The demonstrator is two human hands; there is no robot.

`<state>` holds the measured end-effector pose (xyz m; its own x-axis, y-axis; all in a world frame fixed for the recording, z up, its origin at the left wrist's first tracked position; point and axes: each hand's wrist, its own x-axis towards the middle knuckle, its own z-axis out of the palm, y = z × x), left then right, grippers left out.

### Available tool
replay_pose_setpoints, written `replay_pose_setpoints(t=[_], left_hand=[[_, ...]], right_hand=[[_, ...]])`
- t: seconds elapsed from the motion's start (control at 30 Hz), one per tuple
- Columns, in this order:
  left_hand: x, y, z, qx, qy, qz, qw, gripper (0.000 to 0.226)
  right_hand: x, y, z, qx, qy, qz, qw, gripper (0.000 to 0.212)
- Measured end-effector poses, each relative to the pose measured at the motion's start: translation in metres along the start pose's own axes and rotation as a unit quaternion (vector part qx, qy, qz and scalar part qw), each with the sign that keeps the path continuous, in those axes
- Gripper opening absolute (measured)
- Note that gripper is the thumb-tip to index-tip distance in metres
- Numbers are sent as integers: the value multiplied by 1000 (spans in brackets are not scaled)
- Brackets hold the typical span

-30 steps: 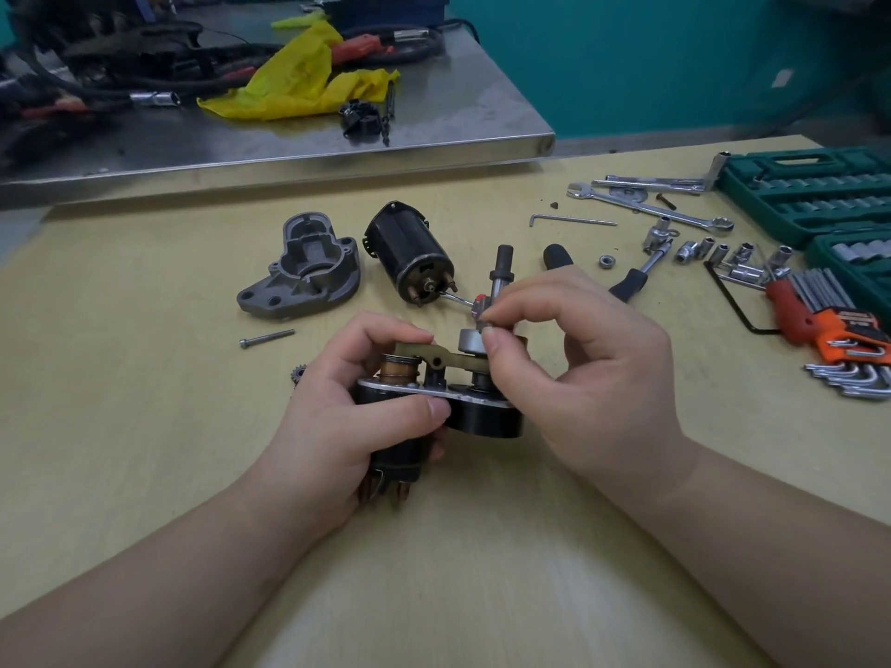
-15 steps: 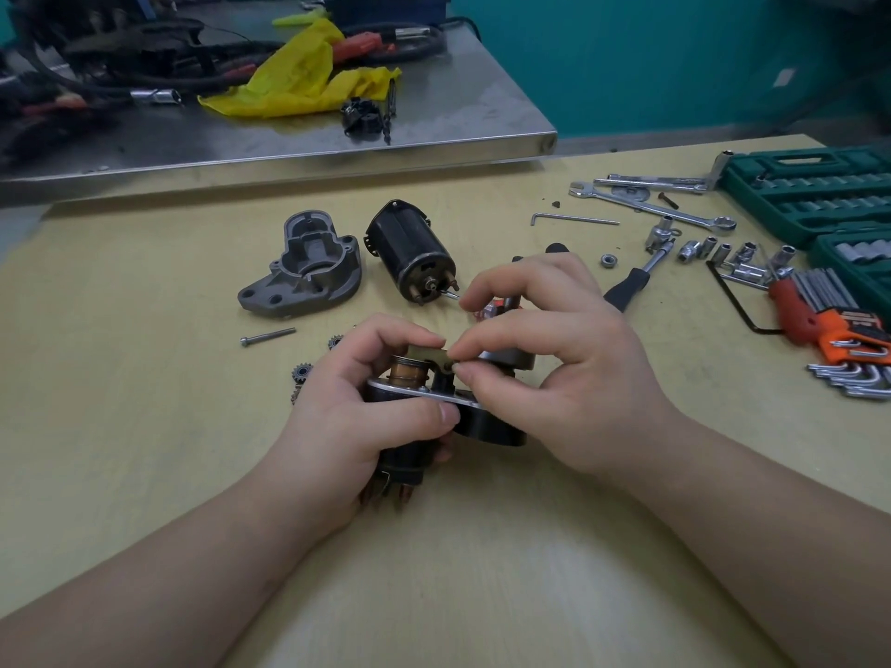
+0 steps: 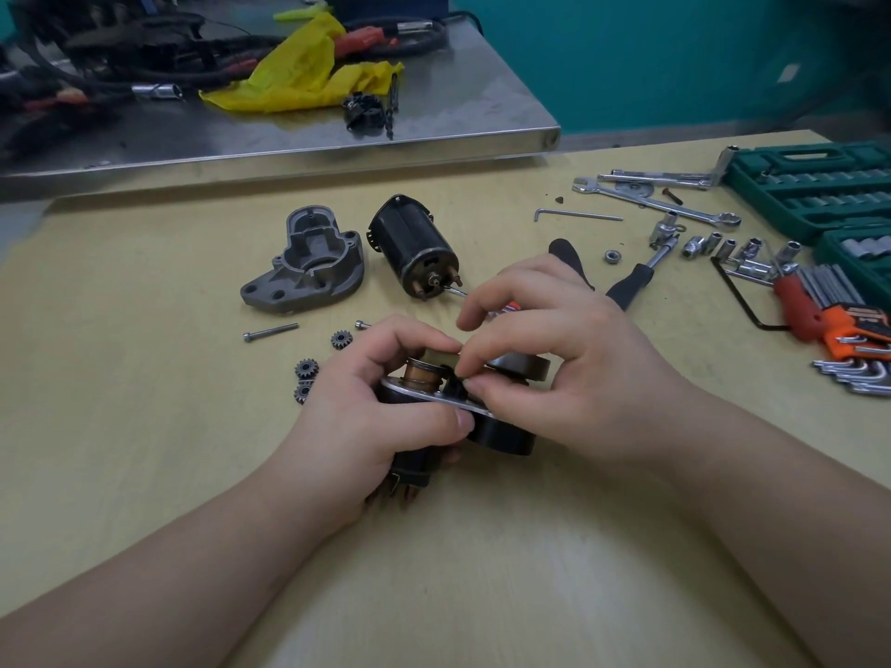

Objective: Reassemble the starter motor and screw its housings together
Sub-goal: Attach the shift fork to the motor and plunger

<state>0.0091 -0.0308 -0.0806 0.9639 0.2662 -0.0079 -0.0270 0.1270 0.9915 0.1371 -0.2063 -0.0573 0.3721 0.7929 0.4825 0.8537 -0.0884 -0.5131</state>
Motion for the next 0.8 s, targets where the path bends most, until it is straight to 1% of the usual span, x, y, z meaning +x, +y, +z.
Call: replay_pose_setpoints(t=[0.1,0.23,0.4,0.53,0.6,0.67,0.8], left_hand=[[1,-1,1,7,4,1,1000,45],[1,-1,1,-2,-3,1,1000,45],[0,0,1,15,2,8,1000,44],[1,0,3,25,7,15,1000,42],[0,0,4,22,6,16,1000,41],[0,0,3,24,7,17,1000,41],[-1,1,3,18,2,12,1000,43]], right_hand=[[0,4,-3,6,-26,-4,1000,5],[0,7,-3,9,-34,-9,999,6],[0,4,0,24,-45,21,998,1],[0,0,0,39,-68,72,994,7],[0,-3,0,47,-74,98,991,14],[1,-6,-1,48,-74,108,990,19],[3,-9,1,31,-70,101,992,13]])
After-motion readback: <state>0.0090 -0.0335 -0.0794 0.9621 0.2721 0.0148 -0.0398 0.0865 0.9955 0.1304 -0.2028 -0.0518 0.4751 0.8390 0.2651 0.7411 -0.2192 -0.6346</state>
